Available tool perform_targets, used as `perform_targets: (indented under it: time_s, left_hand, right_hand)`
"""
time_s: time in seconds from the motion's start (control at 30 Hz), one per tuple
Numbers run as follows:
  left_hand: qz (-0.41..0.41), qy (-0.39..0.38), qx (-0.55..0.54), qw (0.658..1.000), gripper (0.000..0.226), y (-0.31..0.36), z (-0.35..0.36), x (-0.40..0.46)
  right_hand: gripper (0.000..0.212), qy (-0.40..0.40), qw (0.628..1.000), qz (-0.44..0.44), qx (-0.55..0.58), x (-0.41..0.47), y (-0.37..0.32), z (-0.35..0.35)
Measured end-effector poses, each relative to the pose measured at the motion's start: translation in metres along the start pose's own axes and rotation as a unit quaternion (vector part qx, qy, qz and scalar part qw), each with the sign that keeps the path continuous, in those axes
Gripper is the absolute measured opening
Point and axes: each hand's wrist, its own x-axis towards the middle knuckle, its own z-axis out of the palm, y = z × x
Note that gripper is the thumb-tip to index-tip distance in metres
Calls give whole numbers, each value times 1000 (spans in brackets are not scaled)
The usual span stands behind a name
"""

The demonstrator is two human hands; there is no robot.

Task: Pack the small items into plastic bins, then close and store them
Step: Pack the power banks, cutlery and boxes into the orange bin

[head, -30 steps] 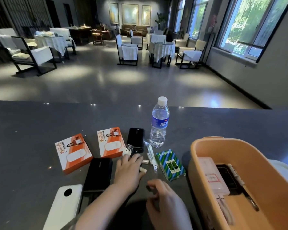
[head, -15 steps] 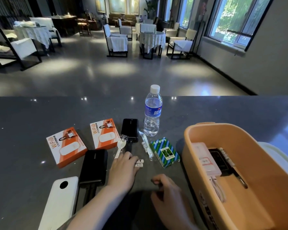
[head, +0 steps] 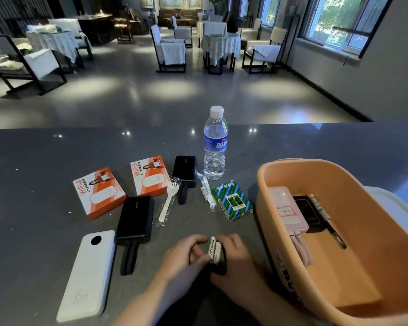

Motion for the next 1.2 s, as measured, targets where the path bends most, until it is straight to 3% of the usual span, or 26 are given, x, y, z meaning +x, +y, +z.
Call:
perform_targets:
  time_s: [0.2, 0.4, 0.5, 0.6, 0.73, 0.8, 0.87, 1.03, 1.13, 1.2]
  left_hand:
    - [82, -128, 99, 983, 72, 7, -15, 21]
    - [95, -165, 242, 951, 71, 12, -13, 37]
    - [118, -140, 260, 948, 60, 10, -10, 36]
    - [120, -98, 229, 961, 64, 8, -7, 30]
    - [66, 46, 55, 995, 53, 16, -6, 21]
    - [48, 110, -4, 993, 48, 27, -8, 21]
    - [76, 140, -19, 987, 50, 49, -10, 25]
    - [172, 165, -56, 970, 46, 122, 8, 43]
    - [198, 128, -54, 970, 47, 156, 32, 58]
    - [215, 92, -19, 972, 47, 175, 49, 71]
  right_hand:
    - [53, -2, 1000, -2, -5, 3, 3, -2]
    - [47, -38, 997, 40, -49, 5, 6, -10]
    - [40, 5, 998, 51, -23, 1, 3, -15]
    - [37, 62, 997, 54, 2, 0, -10, -24]
    - [46, 96, 994, -27, 52, -11, -37, -48]
    - [47, 125, 987, -82, 64, -19, -52, -67]
    - [48, 161, 982, -80, 65, -22, -55, -95]
    - [50, 249, 967, 3, -54, -16, 7, -186]
    - [56, 205, 967, 99, -110, -9, 60, -212]
    - [56, 144, 973, 103, -148, 2, 85, -219]
